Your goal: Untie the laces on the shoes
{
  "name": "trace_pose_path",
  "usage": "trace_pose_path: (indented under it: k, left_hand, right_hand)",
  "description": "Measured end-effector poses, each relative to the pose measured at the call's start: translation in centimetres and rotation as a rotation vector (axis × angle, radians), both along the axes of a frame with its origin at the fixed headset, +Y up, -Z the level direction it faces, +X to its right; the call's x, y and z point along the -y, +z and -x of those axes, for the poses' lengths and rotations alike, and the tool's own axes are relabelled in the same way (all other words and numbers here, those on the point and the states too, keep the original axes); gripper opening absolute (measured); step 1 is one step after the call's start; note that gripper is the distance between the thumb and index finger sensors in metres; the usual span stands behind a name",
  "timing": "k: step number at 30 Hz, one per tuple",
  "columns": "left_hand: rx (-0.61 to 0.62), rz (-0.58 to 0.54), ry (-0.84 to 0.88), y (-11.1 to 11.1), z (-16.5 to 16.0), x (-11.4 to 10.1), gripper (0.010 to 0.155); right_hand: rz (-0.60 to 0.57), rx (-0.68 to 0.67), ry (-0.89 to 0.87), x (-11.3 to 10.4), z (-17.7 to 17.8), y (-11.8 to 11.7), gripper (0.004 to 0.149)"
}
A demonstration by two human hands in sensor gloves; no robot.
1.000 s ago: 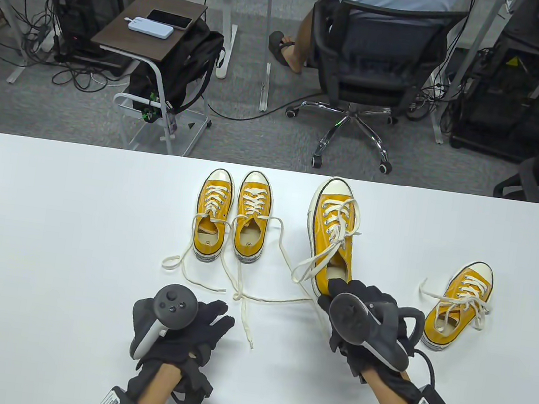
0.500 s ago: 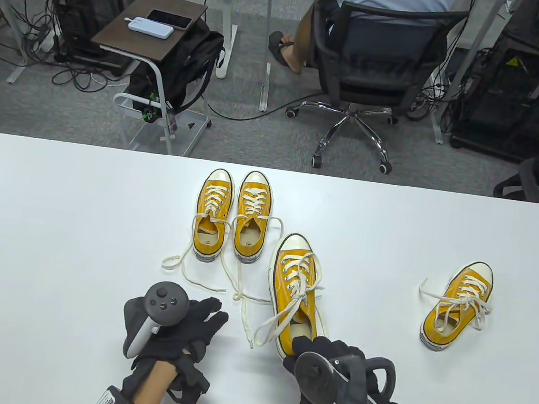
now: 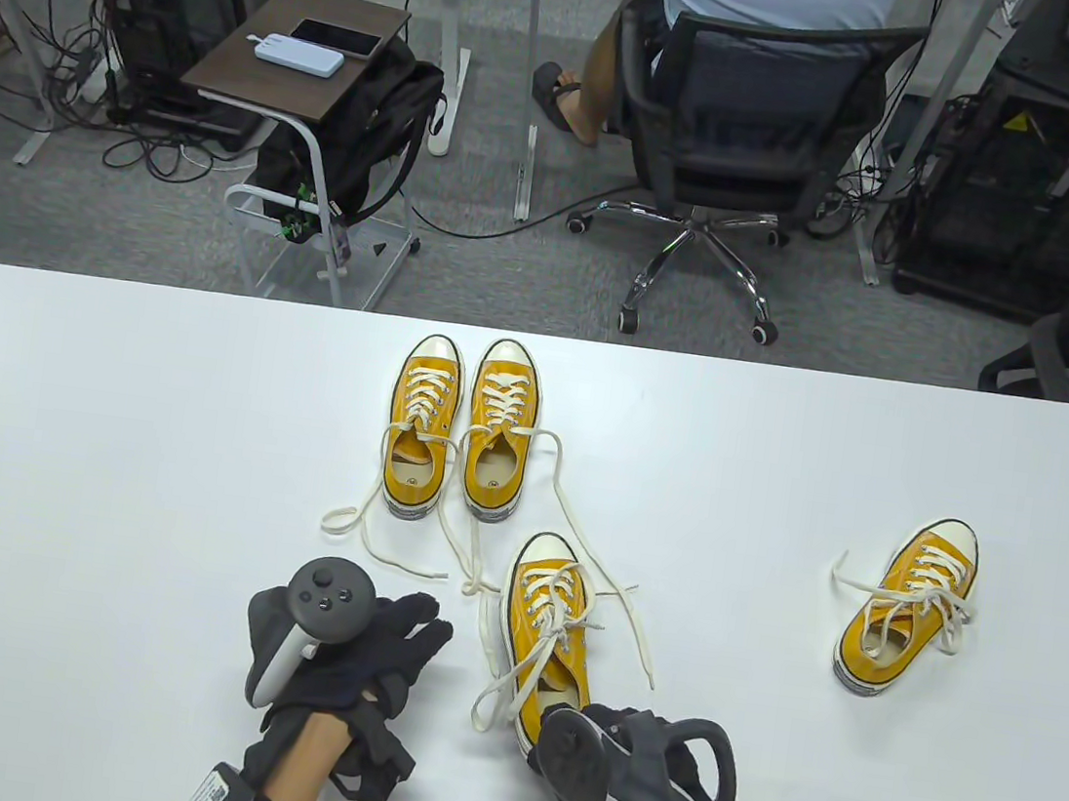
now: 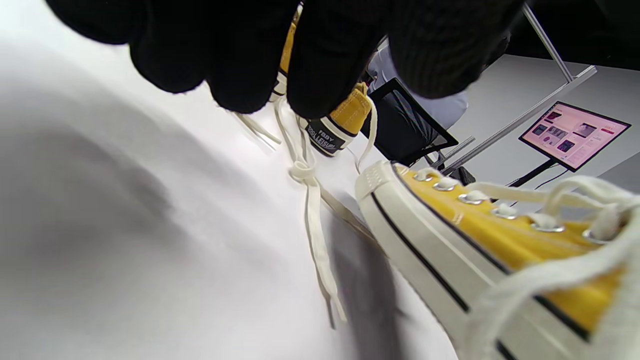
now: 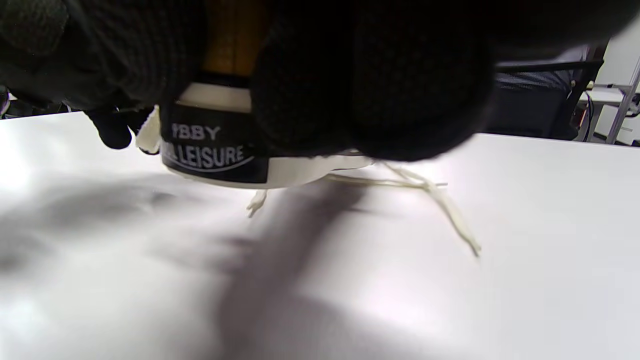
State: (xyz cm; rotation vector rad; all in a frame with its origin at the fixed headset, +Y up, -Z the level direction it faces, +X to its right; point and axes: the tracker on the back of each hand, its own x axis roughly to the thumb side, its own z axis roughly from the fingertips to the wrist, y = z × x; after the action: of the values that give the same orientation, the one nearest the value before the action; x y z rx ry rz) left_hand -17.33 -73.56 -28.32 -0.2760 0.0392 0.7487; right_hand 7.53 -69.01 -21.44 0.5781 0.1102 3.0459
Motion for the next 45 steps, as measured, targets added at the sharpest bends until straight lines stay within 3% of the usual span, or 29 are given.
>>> trace_pose_path:
  k: [4, 11, 21, 26, 28, 35, 40, 45]
  left_hand:
    - [0.000, 0.005, 0.000, 0.0, 0.0, 0.0, 0.066]
    - [0.017, 0.025, -0.024, 0.0, -0.4, 0.3, 0.066]
    - [0.038, 0.068, -0.053, 0.0, -1.0, 0.8, 0.067]
    - [0.061, 0.087, -0.069, 0.0, -1.5, 1.1, 0.067]
    - [0.072, 0.085, -0.073, 0.1, -1.8, 1.0, 0.067]
    - [0.122, 0.035, -0.069, 0.7, -3.2, 0.3, 0.067]
    - [0.173, -0.020, -0.018, 1.5, -4.8, -0.2, 0.071]
    - [0.239, -0.077, -0.019, 2.4, -6.9, -0.4, 0.076]
  right_hand:
    - [0.060, 0.002, 0.003, 1.2, 0.1, -0.2, 0.039]
    - [0.063, -0.030, 0.044, 2.4, 0.6, 0.1, 0.040]
    - [0.207, -0.062, 0.107, 4.5, 1.1, 0.0, 0.045]
    - [0.233, -0.064, 0.051, 4.4, 0.6, -0.1, 0.049]
    - [0.260, -0.062, -0.001, 4.2, 0.0, -0.1, 0.058]
    - [0.252, -0.052, -0.131, 1.9, -1.6, -0.6, 0.063]
    - [0.243, 0.048, -0.200, 0.7, -3.7, -2.2, 0.046]
    - [0.170, 0.251, -0.139, 1.5, -5.8, -5.8, 0.044]
